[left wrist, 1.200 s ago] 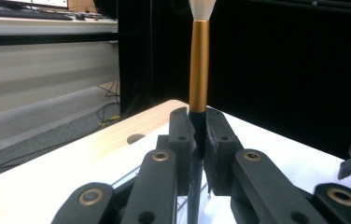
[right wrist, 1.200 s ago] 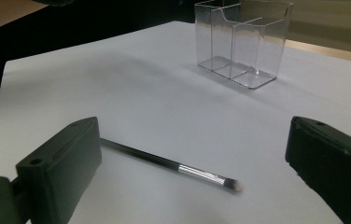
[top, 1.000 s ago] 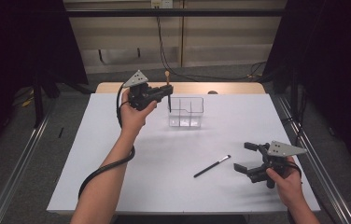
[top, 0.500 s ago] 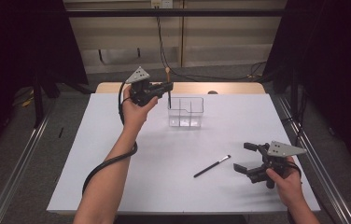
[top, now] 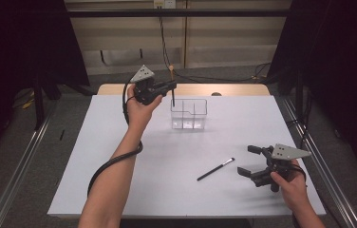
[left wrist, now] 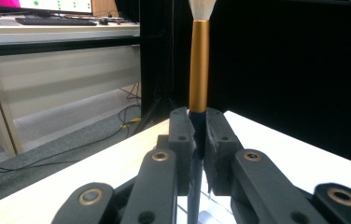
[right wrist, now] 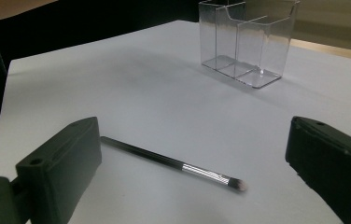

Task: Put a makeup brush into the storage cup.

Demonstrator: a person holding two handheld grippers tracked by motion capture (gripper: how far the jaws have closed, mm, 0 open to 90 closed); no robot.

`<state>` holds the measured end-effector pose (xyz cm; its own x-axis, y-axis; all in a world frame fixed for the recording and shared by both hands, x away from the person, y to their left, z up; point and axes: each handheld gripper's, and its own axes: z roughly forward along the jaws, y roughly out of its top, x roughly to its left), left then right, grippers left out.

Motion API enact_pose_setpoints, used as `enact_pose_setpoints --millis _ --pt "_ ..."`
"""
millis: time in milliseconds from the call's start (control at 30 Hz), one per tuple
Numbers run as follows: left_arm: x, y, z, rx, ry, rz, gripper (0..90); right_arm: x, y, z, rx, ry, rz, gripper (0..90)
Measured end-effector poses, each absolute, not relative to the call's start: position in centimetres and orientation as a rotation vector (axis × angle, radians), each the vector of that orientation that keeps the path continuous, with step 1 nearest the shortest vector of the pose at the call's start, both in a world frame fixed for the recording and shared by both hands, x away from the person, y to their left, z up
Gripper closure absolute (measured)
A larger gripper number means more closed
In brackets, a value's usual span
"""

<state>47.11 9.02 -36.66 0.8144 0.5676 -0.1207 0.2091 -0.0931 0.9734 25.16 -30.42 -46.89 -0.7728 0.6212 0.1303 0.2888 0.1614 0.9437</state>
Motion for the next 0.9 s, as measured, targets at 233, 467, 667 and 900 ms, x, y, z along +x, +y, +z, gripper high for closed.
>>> enact_pose_setpoints --millis 233,467,667,900 --pt "47.4 8.9 -36.9 1.675 0.630 0.347 82.7 25.2 -30.5 -46.9 0.876 2.156 1.649 3.2" --pt "47.6 8.8 -37.3 1.666 0.641 0.349 82.7 25.1 -30.5 -46.9 0.874 2.156 1.651 3.2" --pt "47.5 8.6 -37.5 1.669 0.632 0.345 82.7 25.2 -30.5 -46.9 0.872 2.158 1.649 3.2" --pt "47.4 8.5 -38.0 1.670 0.640 0.339 82.6 25.1 -30.5 -46.9 0.871 2.157 1.650 3.2"
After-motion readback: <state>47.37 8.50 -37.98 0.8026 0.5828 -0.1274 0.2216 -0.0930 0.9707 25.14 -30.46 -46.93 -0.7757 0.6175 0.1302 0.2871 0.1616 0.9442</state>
